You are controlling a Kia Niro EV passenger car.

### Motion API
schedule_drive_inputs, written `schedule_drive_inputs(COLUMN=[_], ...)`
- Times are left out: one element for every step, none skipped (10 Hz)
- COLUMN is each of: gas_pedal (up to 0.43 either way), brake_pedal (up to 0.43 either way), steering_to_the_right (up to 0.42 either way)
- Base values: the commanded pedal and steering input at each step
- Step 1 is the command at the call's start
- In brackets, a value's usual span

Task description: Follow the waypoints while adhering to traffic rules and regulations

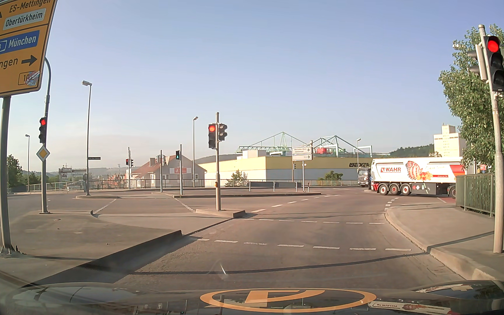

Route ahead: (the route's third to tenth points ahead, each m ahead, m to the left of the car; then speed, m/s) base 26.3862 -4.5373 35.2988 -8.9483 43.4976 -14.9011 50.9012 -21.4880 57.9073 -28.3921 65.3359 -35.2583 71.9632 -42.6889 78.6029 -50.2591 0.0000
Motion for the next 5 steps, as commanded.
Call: schedule_drive_inputs(gas_pedal=[0.0,0.0,0.0,0.0,0.0], brake_pedal=[0.274,0.274,0.274,0.274,0.274], steering_to_the_right=[0.084,0.084,0.085,0.084,0.084])
